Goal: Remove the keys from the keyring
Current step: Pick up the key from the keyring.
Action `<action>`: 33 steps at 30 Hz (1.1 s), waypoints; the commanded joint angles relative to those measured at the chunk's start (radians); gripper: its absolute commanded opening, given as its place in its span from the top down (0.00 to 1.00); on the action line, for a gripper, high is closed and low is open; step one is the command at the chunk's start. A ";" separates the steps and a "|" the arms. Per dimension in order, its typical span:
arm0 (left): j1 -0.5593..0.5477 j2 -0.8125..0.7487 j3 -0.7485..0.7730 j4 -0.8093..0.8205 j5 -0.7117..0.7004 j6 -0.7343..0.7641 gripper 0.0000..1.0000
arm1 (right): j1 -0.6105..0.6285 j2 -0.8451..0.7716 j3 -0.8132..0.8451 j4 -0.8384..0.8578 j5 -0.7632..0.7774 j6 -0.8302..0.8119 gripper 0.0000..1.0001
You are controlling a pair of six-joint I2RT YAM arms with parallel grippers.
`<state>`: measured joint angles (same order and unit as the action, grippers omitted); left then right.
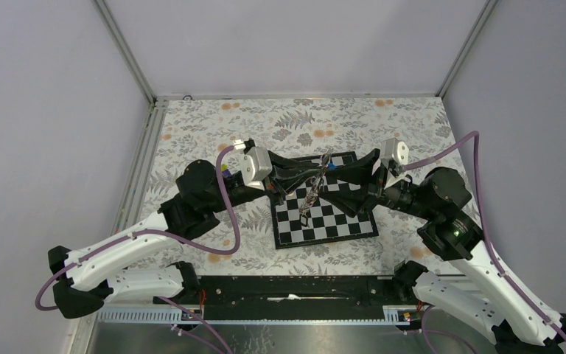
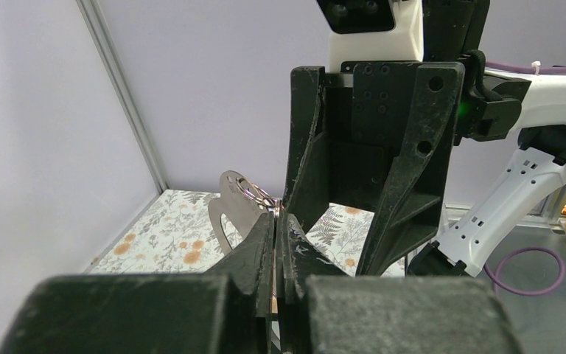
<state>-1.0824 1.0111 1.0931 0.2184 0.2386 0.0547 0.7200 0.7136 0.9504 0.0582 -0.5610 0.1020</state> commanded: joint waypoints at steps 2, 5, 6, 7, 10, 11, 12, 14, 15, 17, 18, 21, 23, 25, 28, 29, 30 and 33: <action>0.004 -0.017 0.047 0.070 0.024 -0.006 1.00 | 0.003 -0.003 -0.002 0.053 0.015 -0.011 0.41; 0.004 -0.016 0.047 0.073 0.031 -0.009 1.00 | 0.003 -0.003 -0.005 0.069 0.015 -0.007 0.41; 0.004 -0.015 0.047 0.074 0.035 -0.010 1.00 | 0.004 -0.003 -0.007 0.073 0.013 -0.006 0.41; 0.004 -0.015 0.047 0.074 0.039 -0.012 1.00 | 0.003 -0.001 -0.007 0.076 0.014 -0.005 0.41; 0.004 -0.014 0.047 0.079 0.047 -0.017 1.00 | 0.003 0.004 -0.008 0.084 0.013 -0.003 0.41; 0.004 -0.014 0.047 0.080 0.052 -0.018 1.00 | 0.003 0.006 -0.009 0.086 0.013 -0.001 0.41; 0.004 -0.013 0.047 0.082 0.054 -0.021 1.00 | 0.003 0.007 -0.009 0.087 0.014 -0.001 0.41; 0.004 -0.014 0.047 0.085 0.057 -0.023 1.00 | 0.003 0.007 -0.009 0.092 0.016 -0.002 0.41; 0.004 -0.014 0.046 0.088 0.059 -0.025 1.00 | 0.003 0.007 -0.011 0.095 0.016 -0.001 0.41; 0.004 -0.013 0.046 0.091 0.063 -0.028 1.00 | 0.003 0.009 -0.012 0.102 0.015 0.001 0.41; 0.004 -0.012 0.047 0.093 0.064 -0.028 1.00 | 0.003 0.009 -0.011 0.106 0.013 0.004 0.41; 0.003 -0.008 0.047 0.093 0.061 -0.029 1.00 | 0.003 0.013 -0.007 0.117 -0.004 0.012 0.41; 0.004 -0.008 0.045 0.094 0.052 -0.027 1.00 | 0.002 0.014 -0.002 0.123 -0.016 0.019 0.41; 0.004 -0.008 0.045 0.094 0.045 -0.025 1.00 | 0.003 0.009 0.003 0.124 -0.032 0.023 0.41; 0.004 -0.009 0.044 0.095 0.027 -0.024 1.00 | 0.003 0.001 0.009 0.125 -0.043 0.035 0.42; 0.004 -0.009 0.045 0.096 0.024 -0.024 1.00 | 0.003 -0.001 0.012 0.124 -0.047 0.040 0.43; 0.004 -0.009 0.045 0.097 0.022 -0.024 1.00 | 0.003 -0.003 0.014 0.122 -0.050 0.044 0.45; 0.004 -0.009 0.043 0.099 0.017 -0.023 1.00 | 0.002 -0.009 0.015 0.121 -0.060 0.053 0.49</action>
<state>-1.0824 1.0111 1.0931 0.2348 0.2779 0.0345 0.7200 0.7197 0.9428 0.1253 -0.5888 0.1307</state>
